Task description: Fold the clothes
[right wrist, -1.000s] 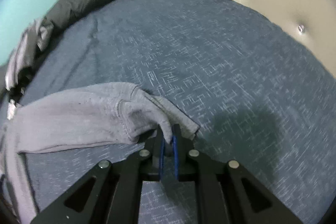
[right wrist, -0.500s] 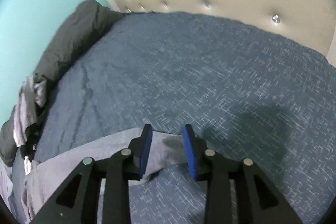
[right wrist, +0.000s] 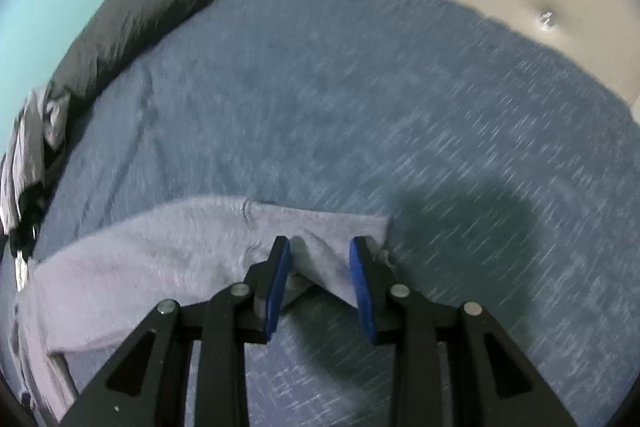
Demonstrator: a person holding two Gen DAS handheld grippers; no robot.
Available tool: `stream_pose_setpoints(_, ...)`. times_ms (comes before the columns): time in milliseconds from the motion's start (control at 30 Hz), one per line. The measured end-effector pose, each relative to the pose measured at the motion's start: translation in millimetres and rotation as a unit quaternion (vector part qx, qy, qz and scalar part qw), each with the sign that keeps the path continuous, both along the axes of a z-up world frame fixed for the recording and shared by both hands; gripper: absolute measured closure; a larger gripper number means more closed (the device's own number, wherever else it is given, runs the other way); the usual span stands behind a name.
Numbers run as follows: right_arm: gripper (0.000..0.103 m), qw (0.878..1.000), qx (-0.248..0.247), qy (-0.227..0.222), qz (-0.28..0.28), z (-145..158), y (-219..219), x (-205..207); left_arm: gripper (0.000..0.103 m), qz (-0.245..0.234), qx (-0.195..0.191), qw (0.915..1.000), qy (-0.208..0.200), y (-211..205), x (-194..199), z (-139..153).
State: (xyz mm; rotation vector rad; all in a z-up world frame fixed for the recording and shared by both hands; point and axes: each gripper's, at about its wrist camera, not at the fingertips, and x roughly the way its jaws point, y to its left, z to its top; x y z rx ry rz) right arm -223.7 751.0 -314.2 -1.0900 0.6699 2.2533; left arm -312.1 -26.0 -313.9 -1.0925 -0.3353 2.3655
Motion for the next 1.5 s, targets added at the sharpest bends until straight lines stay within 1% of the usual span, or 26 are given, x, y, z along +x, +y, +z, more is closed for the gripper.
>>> stream_pose_setpoints(67, 0.060, 1.000, 0.004, 0.005, -0.017, 5, 9, -1, 0.075, 0.002, 0.000, 1.0000, 0.000, -2, 0, 0)
stream_pose_setpoints(100, 0.057, 1.000, 0.002, 0.004, -0.022, 4, 14, -3, 0.075, 0.003, 0.000, 1.0000, 0.000, -2, 0, 1)
stream_pose_setpoints(133, 0.051, 1.000, -0.003, 0.000, -0.022, 2, 19, -6, 0.075, 0.004, 0.000, 1.0000, 0.000, -2, 0, 1)
stream_pose_setpoints(300, 0.050, 0.999, -0.015, -0.043, -0.018, -20, 27, -20, 0.074, 0.005, -0.003, 1.0000, 0.001, -4, -1, 1)
stream_pose_setpoints(333, 0.051, 0.999, -0.011, -0.044, -0.016, -22, 27, -21, 0.074, 0.005, -0.004, 1.0000, 0.001, -4, -1, 1)
stream_pose_setpoints(367, 0.064, 0.999, -0.008, -0.040, -0.010, -22, 25, -23, 0.074, 0.006, -0.005, 1.0000, 0.000, -4, -1, 0)
stream_pose_setpoints(433, 0.085, 0.999, 0.001, -0.044, 0.006, -22, 21, -28, 0.074, 0.006, -0.006, 1.0000, -0.001, -4, -2, -1)
stream_pose_setpoints(467, 0.091, 0.999, 0.010, -0.050, 0.015, -22, 18, -31, 0.074, 0.006, -0.007, 1.0000, -0.001, -4, -2, -1)
stream_pose_setpoints(500, 0.094, 0.998, 0.022, -0.049, 0.023, -19, 15, -34, 0.074, 0.006, -0.008, 0.9999, -0.002, -4, -2, -2)
stream_pose_setpoints(600, 0.095, 0.997, 0.056, -0.027, 0.035, -4, 10, -38, 0.074, 0.004, -0.012, 0.9999, -0.002, -3, -2, -3)
stream_pose_setpoints(700, 0.096, 0.995, 0.090, -0.007, 0.032, 14, 11, -41, 0.074, 0.003, -0.015, 0.9999, -0.002, -3, -2, -3)
stream_pose_setpoints(733, 0.096, 0.995, 0.094, -0.001, 0.032, 19, 12, -43, 0.074, 0.004, -0.015, 0.9999, -0.002, -3, -2, -3)
stream_pose_setpoints(767, 0.096, 0.995, 0.098, 0.001, 0.033, 22, 14, -46, 0.074, 0.004, -0.016, 0.9999, -0.001, -3, -2, -3)
stream_pose_setpoints(833, 0.096, 0.993, 0.110, -0.013, 0.037, 22, 18, -56, 0.074, 0.004, -0.017, 0.9998, -0.001, -3, -2, -3)
stream_pose_setpoints(867, 0.095, 0.994, 0.103, -0.025, 0.040, 19, 22, -61, 0.074, 0.004, -0.018, 0.9998, -0.001, -3, -2, -3)
stream_pose_setpoints(933, 0.095, 0.997, 0.049, -0.052, 0.040, -2, 31, -65, 0.074, 0.003, -0.020, 0.9998, -0.001, -3, -3, -4)
stream_pose_setpoints(967, 0.092, 0.997, 0.034, -0.062, 0.033, -9, 34, -66, 0.074, 0.003, -0.022, 0.9998, -0.001, -2, -3, -4)
stream_pose_setpoints(1000, 0.092, 0.997, 0.034, -0.066, 0.024, -12, 34, -65, 0.074, 0.003, -0.023, 0.9997, -0.001, -2, -3, -4)
stream_pose_setpoints(1033, 0.088, 0.998, 0.032, -0.056, 0.012, -12, 36, -60, 0.074, 0.003, -0.023, 0.9997, -0.002, -2, -3, -4)
stream_pose_setpoints(1067, 0.080, 0.999, 0.028, -0.034, -0.001, -10, 38, -51, 0.074, 0.003, -0.023, 0.9997, -0.002, -2, -3, -5)
stream_pose_setpoints(1133, 0.073, 0.999, 0.019, 0.007, -0.028, -6, 45, -33, 0.074, 0.002, -0.023, 0.9997, -0.003, -2, -3, -6)
stream_pose_setpoints(1167, 0.073, 0.999, 0.015, 0.025, -0.045, -4, 49, -20, 0.074, 0.001, -0.023, 0.9997, -0.003, -2, -3, -6)
stream_pose_setpoints(1233, 0.073, 0.996, -0.012, 0.062, -0.067, -3, 56, 3, 0.074, 0.000, -0.022, 0.9997, -0.002, -2, -3, -5)
stream_pose_setpoints(1300, 0.073, 0.992, -0.049, 0.093, -0.070, -6, 59, 21, 0.074, 0.000, -0.021, 0.9998, -0.001, -1, -2, -5)
stream_pose_setpoints(1400, 0.073, 0.990, -0.079, 0.104, -0.046, -12, 53, 27, 0.074, -0.001, -0.020, 0.9998, -0.001, 0, -1, -4)
stream_pose_setpoints(1500, 0.073, 0.991, -0.092, 0.091, -0.023, -16, 44, 20, 0.074, -0.004, -0.021, 0.9998, 0.000, 2, 1, -3)
